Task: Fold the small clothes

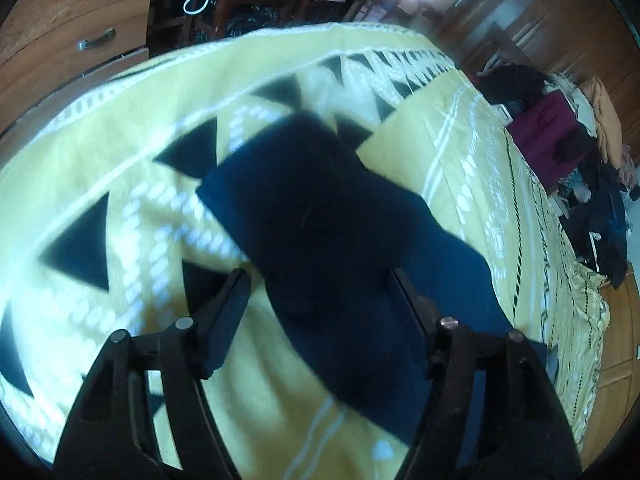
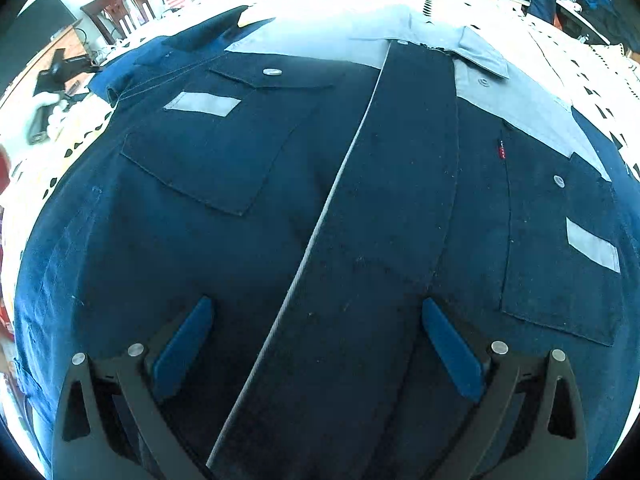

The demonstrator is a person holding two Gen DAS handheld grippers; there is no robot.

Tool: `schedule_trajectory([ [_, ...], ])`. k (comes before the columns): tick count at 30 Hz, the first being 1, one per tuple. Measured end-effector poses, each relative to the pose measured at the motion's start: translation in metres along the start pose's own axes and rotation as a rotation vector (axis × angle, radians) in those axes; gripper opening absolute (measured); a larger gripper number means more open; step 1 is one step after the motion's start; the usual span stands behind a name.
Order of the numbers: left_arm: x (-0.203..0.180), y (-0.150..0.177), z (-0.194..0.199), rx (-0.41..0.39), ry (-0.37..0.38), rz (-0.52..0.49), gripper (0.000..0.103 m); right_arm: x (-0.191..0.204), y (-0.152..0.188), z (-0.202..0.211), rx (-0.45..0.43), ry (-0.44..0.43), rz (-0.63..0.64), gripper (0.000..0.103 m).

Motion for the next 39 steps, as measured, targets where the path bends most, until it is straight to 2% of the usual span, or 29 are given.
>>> schedule_trajectory([
  [3,0.008,-0.001,0.010,-0.028,0.012,0.058,0.066,-0.008,0.007,0.006,-0.004,-0.015,0.000,0.103],
  [5,0.009,-0.001,0.014,-0.029,-0.004,0.042,0.060,-0.011,0.010,0.010,-0.013,-0.026,0.004,0.103],
  [6,0.008,0.000,0.014,-0.031,-0.015,0.030,0.053,-0.010,0.010,0.007,-0.016,-0.028,0.005,0.103],
  [8,0.008,0.001,0.023,-0.054,0.006,0.014,0.017,-0.014,0.011,0.008,-0.019,-0.033,0.005,0.103],
  [10,-0.002,-0.001,0.040,-0.105,0.034,-0.013,0.013,-0.015,0.011,0.012,-0.031,-0.024,-0.011,0.102],
  [12,-0.028,-0.002,0.070,-0.179,0.073,-0.077,0.011,-0.021,0.012,0.018,-0.055,-0.008,-0.039,0.091],
  [14,-0.069,-0.001,0.103,-0.237,0.108,-0.179,0.011,-0.030,0.012,0.029,-0.074,-0.026,-0.088,0.083],
  [17,-0.155,0.014,0.154,-0.299,0.222,-0.333,0.011,-0.048,0.011,0.044,-0.079,-0.067,-0.158,0.083],
  [20,-0.259,0.051,0.194,-0.316,0.406,-0.480,0.012,-0.071,0.011,0.067,-0.107,-0.091,-0.208,0.083],
  [21,-0.300,0.074,0.204,-0.309,0.492,-0.522,0.014,-0.078,0.012,0.074,-0.122,-0.090,-0.217,0.083],
  [22,-0.326,0.090,0.210,-0.298,0.547,-0.554,0.017,-0.084,0.011,0.080,-0.136,-0.088,-0.225,0.083],
  [23,-0.358,0.113,0.213,-0.282,0.606,-0.598,0.019,-0.096,0.013,0.091,-0.153,-0.082,-0.235,0.083],
  [24,-0.392,0.144,0.212,-0.245,0.694,-0.629,0.031,-0.104,0.014,0.096,-0.162,-0.078,-0.245,0.083],
  [25,-0.410,0.164,0.206,-0.196,0.753,-0.645,0.050,-0.115,0.015,0.102,-0.169,-0.075,-0.260,0.083],
  [26,-0.431,0.189,0.197,-0.125,0.807,-0.661,0.057,-0.126,0.017,0.108,-0.173,-0.071,-0.278,0.084],
  [27,-0.448,0.220,0.186,-0.051,0.841,-0.671,0.055,-0.136,0.019,0.112,-0.174,-0.068,-0.292,0.084],
  [29,-0.459,0.255,0.177,0.054,0.887,-0.673,0.052,-0.154,0.022,0.116,-0.172,-0.072,-0.326,0.084],
  [31,-0.447,0.278,0.184,0.077,0.893,-0.673,0.052,-0.170,0.023,0.120,-0.173,-0.082,-0.342,0.084],
  [32,-0.436,0.276,0.186,0.074,0.885,-0.665,0.053,-0.175,0.022,0.120,-0.178,-0.091,-0.345,0.084],
  [35,-0.382,0.260,0.191,0.015,0.739,-0.650,0.057,-0.189,0.001,0.120,-0.179,-0.203,-0.363,0.085],
  [39,-0.301,0.220,0.190,-0.018,0.533,-0.482,0.058,-0.191,-0.054,0.088,-0.131,-0.467,-0.436,0.084],
])
Point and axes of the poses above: each gripper's, at about its wrist camera, not at the fingertips, and z roughly against the way its jaws point, x to its left, y to its underside, the point moved 2 cm from there along -z, roughly the way its jaws point, and after that the axes turned 10 degrees about -z, right-handed, at the moved point
